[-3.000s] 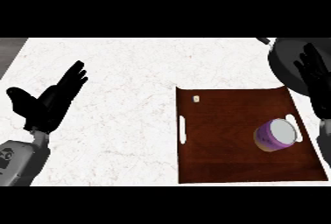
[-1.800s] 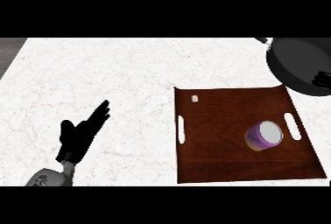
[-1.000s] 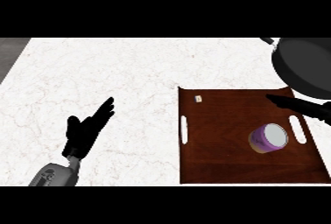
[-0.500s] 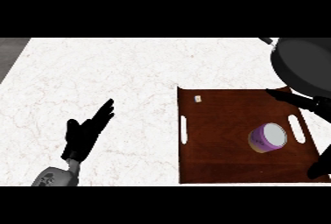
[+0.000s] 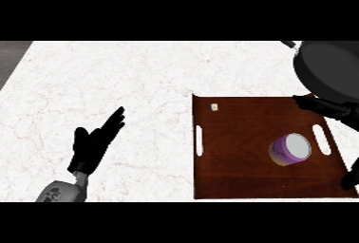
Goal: Pick the can from the tray and place it in the pot
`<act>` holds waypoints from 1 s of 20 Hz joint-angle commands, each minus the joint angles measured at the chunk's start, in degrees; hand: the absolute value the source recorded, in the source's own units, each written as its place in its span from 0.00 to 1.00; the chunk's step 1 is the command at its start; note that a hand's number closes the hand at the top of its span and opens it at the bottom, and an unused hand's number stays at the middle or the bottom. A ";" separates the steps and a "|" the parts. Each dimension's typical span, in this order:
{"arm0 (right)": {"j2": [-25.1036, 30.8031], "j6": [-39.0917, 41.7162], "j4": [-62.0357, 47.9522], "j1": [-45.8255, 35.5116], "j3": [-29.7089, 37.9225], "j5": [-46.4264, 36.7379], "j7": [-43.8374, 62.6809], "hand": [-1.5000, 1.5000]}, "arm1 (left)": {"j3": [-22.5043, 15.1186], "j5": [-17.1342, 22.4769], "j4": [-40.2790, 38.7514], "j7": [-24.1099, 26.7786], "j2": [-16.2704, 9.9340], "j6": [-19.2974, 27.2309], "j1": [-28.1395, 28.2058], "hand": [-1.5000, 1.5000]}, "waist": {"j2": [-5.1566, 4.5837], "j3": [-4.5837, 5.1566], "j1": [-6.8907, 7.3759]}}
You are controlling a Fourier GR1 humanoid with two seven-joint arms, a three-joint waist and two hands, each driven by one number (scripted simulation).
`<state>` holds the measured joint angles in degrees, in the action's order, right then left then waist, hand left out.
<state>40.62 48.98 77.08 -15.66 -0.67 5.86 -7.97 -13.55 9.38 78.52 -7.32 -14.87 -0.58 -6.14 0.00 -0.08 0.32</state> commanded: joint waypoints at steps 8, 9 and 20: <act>-10.03 1.68 -6.98 0.25 -0.20 1.66 3.22 0.00 | 2.84 -2.77 -6.99 1.31 2.44 -1.48 -4.35 0.50 | -0.12 0.09 -0.38; -10.12 2.84 -4.76 1.40 0.63 2.97 5.14 0.00 | 2.14 -1.89 1.90 -2.68 2.19 -1.46 0.85 0.50 | 0.04 0.08 -0.19; -12.78 -0.47 -12.54 2.61 -4.08 -15.92 -17.93 1.00 | 4.01 -3.27 1.75 -1.47 1.39 -4.61 1.84 0.50 | -0.08 0.01 0.05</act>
<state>28.46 48.97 66.52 -14.95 -2.60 -2.69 -13.82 -9.83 6.47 79.39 -7.28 -13.05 -4.27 -4.80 0.03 -0.11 0.35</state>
